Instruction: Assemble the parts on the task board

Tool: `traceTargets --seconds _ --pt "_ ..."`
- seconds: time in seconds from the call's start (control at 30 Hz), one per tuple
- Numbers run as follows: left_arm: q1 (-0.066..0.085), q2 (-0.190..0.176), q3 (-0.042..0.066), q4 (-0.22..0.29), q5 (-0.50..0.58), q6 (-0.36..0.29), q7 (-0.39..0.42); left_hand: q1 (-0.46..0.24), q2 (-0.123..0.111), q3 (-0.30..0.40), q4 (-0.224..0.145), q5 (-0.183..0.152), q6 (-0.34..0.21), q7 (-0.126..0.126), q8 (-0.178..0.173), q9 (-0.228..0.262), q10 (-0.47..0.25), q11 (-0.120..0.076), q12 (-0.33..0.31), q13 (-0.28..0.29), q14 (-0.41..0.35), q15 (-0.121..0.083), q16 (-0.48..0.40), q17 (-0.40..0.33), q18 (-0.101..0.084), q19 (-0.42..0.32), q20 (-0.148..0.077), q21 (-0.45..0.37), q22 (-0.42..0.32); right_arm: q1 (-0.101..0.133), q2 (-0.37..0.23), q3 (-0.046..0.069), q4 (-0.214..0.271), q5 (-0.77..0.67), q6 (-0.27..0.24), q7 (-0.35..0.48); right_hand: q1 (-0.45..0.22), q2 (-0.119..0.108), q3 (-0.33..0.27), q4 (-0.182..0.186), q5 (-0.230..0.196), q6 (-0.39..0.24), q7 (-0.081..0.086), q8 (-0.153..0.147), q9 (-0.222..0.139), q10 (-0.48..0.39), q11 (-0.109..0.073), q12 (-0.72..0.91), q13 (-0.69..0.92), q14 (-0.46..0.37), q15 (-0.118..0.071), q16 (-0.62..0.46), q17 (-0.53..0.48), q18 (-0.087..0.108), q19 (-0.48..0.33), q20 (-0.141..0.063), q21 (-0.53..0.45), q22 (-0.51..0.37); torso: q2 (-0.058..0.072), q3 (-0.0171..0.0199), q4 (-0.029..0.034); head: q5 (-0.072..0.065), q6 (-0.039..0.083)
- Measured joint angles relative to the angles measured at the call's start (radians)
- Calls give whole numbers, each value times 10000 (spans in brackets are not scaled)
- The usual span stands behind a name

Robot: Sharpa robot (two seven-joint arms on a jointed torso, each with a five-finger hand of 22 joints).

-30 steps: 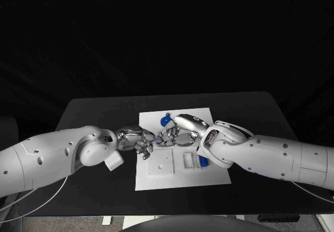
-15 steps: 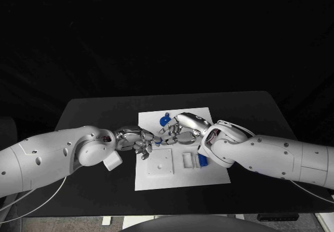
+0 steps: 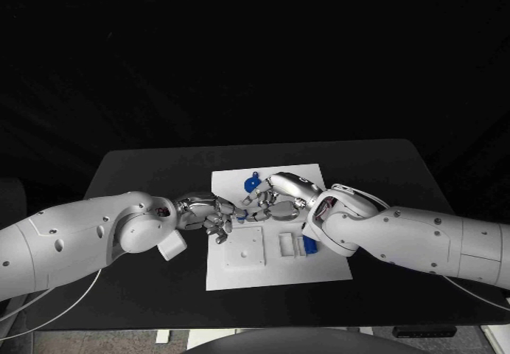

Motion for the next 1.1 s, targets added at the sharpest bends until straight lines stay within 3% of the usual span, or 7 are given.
traceTargets --seconds 0.07,0.2,0.37,0.5,0.63,0.8,1.1 --pt "0 -1 0 -1 -13 0 -11 0 0 84 -84 -495 -23 5 0 -2 -41 29 52 23 0 0 0 0 -1 0 0 0 0 -4 -3 0 19 25 2 15 0 0 -22 -29 44 0 0 0 0 0 0 11 0 0 0 46 0 -1 0 0 0 26 0 0 1 5 0" --pt "0 -1 0 0 -51 0 -44 3 2 48 -47 -527 -139 -6 86 -3 -115 26 213 101 0 0 0 -1 0 0 0 0 -1 -11 -6 0 49 69 3 53 40 40 36 -87 79 26 -26 0 0 1 0 47 0 1 -1 46 0 -1 0 0 0 56 0 0 2 11 4" --pt "0 4 -3 7 -90 0 -103 -85 91 -10 -88 1016 -238 13 438 -1 -206 -35 385 171 0 0 69 7 0 0 0 0 -1 -14 -4 0 71 108 8 104 39 40 87 -137 136 32 -31 0 1 1 0 46 1 1 -1 72 0 0 0 0 1 108 0 1 1 12 7" --pt "-2 13 -3 15 -118 2 -143 -627 87 39 -40 2224 -409 -26 1150 9 -284 -41 622 259 0 0 117 36 0 0 0 10 -1 -15 6 4 73 133 39 127 38 41 115 -165 161 58 -57 0 1 1 0 46 1 1 -1 85 -7 -1 0 -1 1 134 1 3 -1 12 7" --pt "-3 18 -3 31 -156 7 -165 -1077 -96 349 -44 2901 -548 -126 1603 454 -416 -64 908 338 0 0 187 62 0 1 0 144 -1 -16 24 4 67 152 93 135 38 41 115 -165 193 68 -67 0 1 1 0 46 1 2 -1 85 -10 -1 0 -1 1 143 0 4 -1 2 8" --pt "-3 21 -5 43 -210 11 -179 -1294 -107 430 -20 3362 -807 -125 2103 813 -626 -59 1263 404 -39 -38 264 71 -1 -37 -37 301 2 -25 59 5 40 162 174 136 38 41 143 -193 193 94 -40 0 1 1 0 46 -7 2 -2 84 -10 -1 0 -1 2 161 1 4 -1 -8 12" --pt "-5 21 -7 52 -276 8 -190 -1466 -177 706 100 3423 -965 -107 2383 893 -714 -41 1462 374 -39 -38 303 59 0 -37 -37 393 6 -105 111 7 7 166 343 134 38 41 143 -193 193 94 -40 0 1 1 0 46 -7 2 -2 84 -19 -1 0 -1 3 186 0 0 5 -12 -2"
